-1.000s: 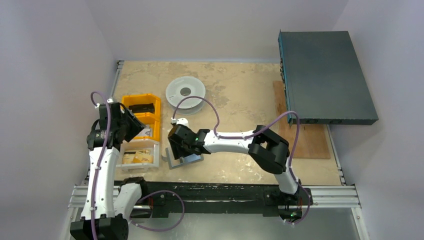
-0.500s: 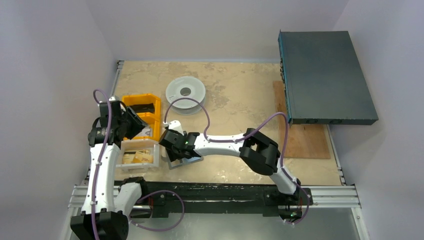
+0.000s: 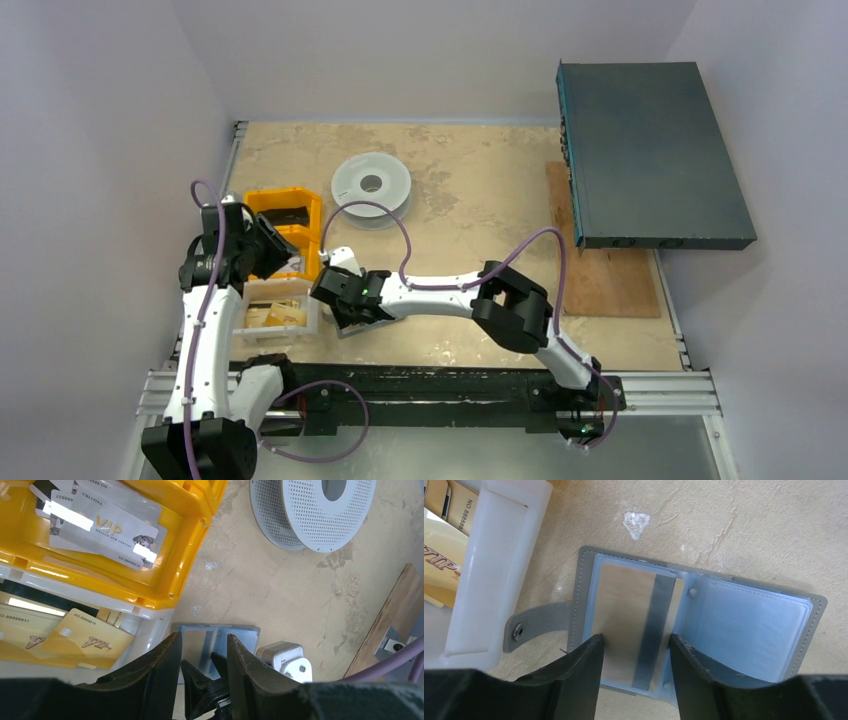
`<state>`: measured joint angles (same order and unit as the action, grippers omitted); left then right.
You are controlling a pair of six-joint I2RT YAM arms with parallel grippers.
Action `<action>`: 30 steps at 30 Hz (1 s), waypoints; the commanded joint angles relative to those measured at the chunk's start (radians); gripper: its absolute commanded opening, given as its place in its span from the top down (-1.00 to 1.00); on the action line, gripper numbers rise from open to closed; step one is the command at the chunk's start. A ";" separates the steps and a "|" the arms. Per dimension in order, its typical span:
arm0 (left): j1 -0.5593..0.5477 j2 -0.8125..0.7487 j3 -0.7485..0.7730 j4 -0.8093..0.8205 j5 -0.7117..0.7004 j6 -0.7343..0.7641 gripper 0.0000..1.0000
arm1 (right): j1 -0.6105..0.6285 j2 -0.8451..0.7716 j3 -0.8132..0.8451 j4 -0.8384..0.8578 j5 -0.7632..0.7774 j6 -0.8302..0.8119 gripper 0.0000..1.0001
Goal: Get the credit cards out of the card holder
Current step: Remove the credit card from the card holder.
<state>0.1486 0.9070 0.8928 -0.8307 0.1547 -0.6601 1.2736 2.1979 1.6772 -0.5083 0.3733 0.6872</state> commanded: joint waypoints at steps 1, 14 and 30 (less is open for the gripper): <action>0.007 0.007 -0.014 0.039 0.055 0.024 0.25 | -0.003 0.019 -0.058 -0.031 -0.032 0.013 0.10; -0.222 0.116 -0.051 0.089 0.181 0.032 0.27 | -0.189 -0.216 -0.547 0.290 -0.299 0.117 0.88; -0.435 0.228 -0.273 0.233 0.151 -0.063 0.30 | -0.287 -0.210 -0.721 0.456 -0.447 0.125 1.00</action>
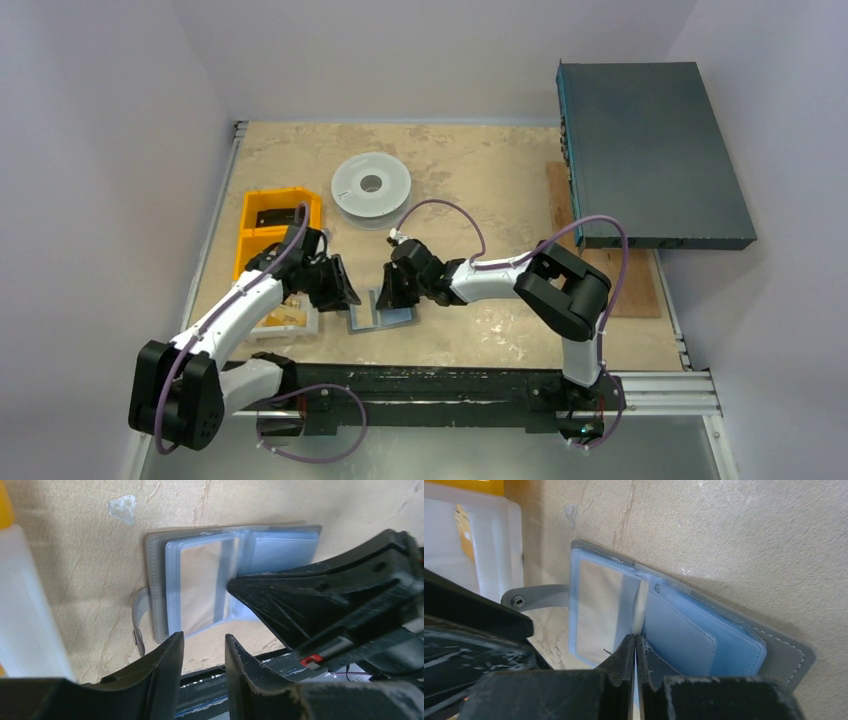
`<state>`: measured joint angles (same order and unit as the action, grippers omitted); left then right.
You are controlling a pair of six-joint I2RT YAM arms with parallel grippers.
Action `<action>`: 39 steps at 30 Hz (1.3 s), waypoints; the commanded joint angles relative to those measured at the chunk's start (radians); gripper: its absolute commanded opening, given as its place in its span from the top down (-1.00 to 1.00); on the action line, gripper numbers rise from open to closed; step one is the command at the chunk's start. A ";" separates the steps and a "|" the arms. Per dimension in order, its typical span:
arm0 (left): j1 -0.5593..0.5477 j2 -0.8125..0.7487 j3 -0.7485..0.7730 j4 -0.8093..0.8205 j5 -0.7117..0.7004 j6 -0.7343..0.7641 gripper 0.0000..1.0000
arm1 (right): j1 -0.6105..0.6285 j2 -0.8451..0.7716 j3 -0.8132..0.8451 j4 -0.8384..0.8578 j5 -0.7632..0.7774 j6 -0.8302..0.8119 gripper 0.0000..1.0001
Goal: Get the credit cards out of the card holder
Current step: Remove the credit card from the card holder.
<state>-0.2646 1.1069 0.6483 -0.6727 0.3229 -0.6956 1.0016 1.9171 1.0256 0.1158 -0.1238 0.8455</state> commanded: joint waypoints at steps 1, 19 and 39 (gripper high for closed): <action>-0.028 0.042 -0.037 0.085 -0.019 -0.032 0.30 | -0.018 0.071 -0.072 -0.167 0.049 -0.033 1.00; -0.093 0.119 -0.100 0.211 -0.015 -0.096 0.43 | -0.031 0.073 -0.086 -0.152 0.032 -0.039 1.00; -0.152 0.010 -0.030 0.112 -0.053 -0.142 1.00 | -0.057 -0.178 0.061 -0.247 -0.039 -0.085 0.35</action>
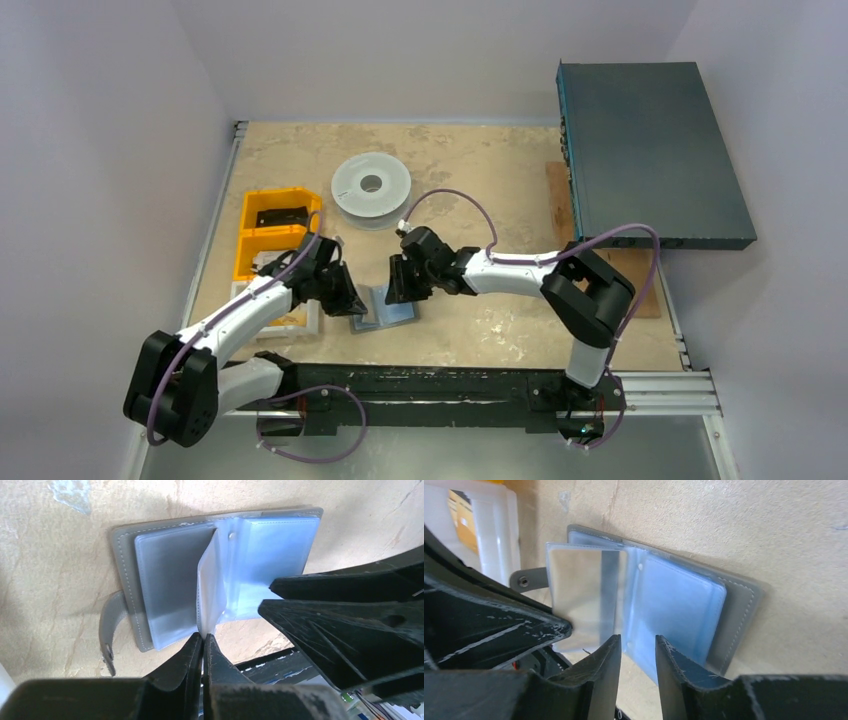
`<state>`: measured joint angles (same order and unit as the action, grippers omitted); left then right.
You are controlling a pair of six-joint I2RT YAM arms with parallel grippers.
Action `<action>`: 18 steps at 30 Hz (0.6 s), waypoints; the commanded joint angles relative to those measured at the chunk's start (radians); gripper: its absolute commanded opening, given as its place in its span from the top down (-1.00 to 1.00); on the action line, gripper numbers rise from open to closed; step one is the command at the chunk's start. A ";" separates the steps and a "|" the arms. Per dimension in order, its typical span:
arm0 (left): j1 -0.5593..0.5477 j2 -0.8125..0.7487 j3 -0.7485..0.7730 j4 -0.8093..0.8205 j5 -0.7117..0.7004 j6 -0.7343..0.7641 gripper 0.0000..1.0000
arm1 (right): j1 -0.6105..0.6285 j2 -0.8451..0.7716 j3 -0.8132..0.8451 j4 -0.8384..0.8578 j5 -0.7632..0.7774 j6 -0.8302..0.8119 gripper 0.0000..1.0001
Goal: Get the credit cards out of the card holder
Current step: Remove the credit card from the card holder.
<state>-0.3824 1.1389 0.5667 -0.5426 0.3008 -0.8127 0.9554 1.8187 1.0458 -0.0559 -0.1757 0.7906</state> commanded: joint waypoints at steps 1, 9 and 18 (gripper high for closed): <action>-0.045 -0.021 0.059 -0.020 -0.036 -0.031 1.00 | -0.014 -0.090 0.038 -0.083 0.019 -0.030 0.34; -0.158 0.053 0.137 0.024 -0.063 -0.092 0.45 | -0.036 -0.186 -0.034 -0.121 0.083 -0.026 0.32; -0.256 0.267 0.264 0.138 -0.034 -0.140 0.34 | -0.056 -0.277 -0.131 -0.151 0.144 0.002 0.33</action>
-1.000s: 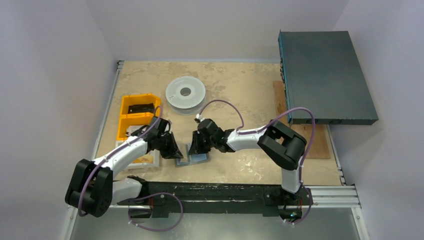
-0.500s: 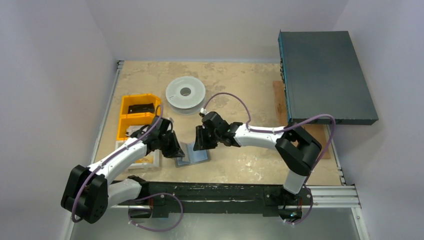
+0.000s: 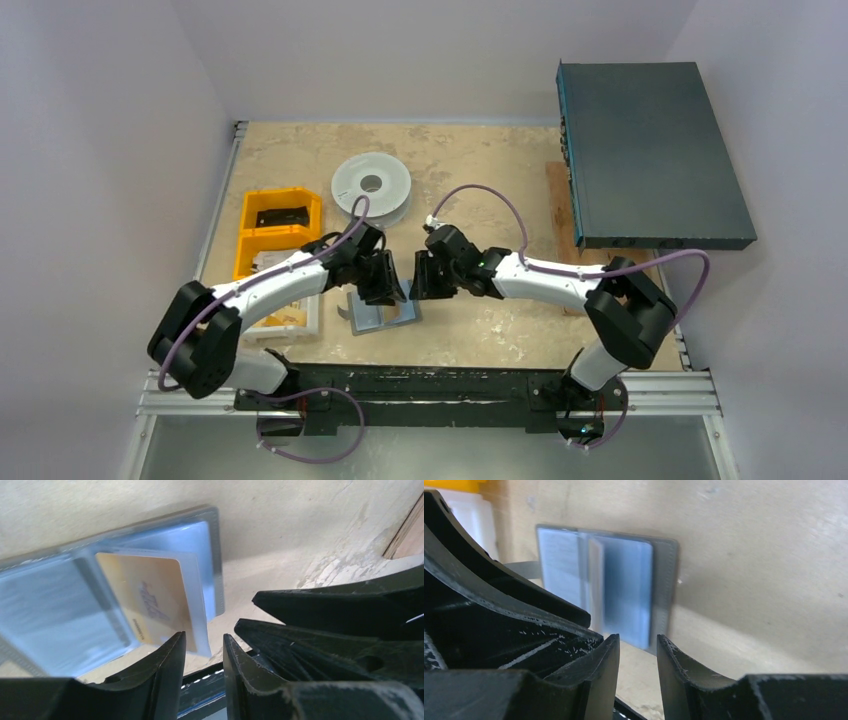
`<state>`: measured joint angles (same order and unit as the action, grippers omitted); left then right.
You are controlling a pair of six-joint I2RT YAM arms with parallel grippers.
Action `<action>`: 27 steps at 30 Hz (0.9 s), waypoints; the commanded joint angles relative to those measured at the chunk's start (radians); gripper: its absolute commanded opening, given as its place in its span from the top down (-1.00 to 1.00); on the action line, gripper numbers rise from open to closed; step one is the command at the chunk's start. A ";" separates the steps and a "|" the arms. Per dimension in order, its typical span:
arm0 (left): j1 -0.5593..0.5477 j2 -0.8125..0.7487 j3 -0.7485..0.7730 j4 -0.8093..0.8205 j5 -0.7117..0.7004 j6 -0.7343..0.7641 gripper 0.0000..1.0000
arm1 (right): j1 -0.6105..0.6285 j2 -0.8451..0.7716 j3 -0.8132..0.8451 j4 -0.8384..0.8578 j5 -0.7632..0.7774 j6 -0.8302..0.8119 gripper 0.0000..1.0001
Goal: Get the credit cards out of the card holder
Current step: Remove the credit card from the card holder.
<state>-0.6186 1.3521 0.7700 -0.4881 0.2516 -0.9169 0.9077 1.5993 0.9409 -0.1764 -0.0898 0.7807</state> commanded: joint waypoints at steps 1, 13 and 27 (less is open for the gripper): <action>-0.021 0.068 0.067 0.094 0.020 -0.037 0.32 | -0.010 -0.068 -0.033 -0.034 0.066 0.014 0.34; 0.033 -0.009 0.037 0.035 -0.042 -0.002 0.25 | 0.002 -0.023 0.025 -0.047 0.075 -0.012 0.68; 0.181 -0.061 -0.153 0.169 0.075 0.018 0.31 | 0.039 0.141 0.166 -0.058 0.068 -0.047 0.87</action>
<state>-0.4522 1.2991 0.6430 -0.4049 0.2794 -0.9054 0.9421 1.7164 1.0710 -0.2310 -0.0364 0.7536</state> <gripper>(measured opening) 0.354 0.071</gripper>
